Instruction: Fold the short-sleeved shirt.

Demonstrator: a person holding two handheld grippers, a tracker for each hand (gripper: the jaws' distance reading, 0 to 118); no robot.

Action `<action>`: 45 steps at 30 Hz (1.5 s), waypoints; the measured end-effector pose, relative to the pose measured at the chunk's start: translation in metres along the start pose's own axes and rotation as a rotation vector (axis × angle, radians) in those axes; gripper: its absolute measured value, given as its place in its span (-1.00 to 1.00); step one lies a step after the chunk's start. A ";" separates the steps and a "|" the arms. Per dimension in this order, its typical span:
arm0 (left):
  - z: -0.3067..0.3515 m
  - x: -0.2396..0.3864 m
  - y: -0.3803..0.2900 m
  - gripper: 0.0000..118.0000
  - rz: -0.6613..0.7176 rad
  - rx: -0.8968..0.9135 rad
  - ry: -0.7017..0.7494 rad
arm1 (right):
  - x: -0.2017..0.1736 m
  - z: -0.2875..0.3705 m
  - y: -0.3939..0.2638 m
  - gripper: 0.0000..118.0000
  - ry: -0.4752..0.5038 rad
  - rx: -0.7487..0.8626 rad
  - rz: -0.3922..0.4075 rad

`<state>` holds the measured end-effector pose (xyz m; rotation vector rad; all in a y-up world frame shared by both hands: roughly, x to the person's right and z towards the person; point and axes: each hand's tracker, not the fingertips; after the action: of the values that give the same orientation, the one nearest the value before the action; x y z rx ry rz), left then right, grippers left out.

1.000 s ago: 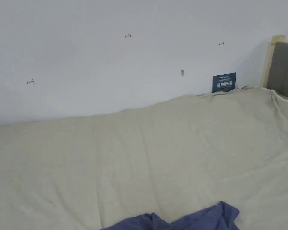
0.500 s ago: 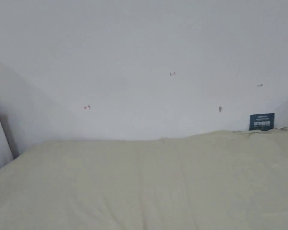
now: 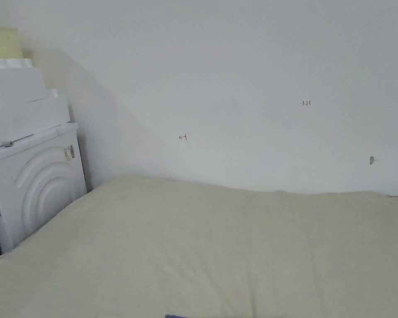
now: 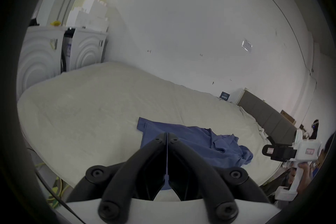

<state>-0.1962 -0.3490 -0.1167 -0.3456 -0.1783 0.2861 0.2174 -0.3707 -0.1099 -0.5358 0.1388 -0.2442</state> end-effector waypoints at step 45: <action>-0.083 0.013 0.011 -0.23 -0.072 -0.177 -0.049 | 0.015 -0.005 -0.012 -0.90 -0.072 -0.029 -0.022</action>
<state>-0.1684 -0.3610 -0.1959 -0.5068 -0.2649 0.2077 0.2285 -0.3868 -0.1088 -0.5746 0.0669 -0.2443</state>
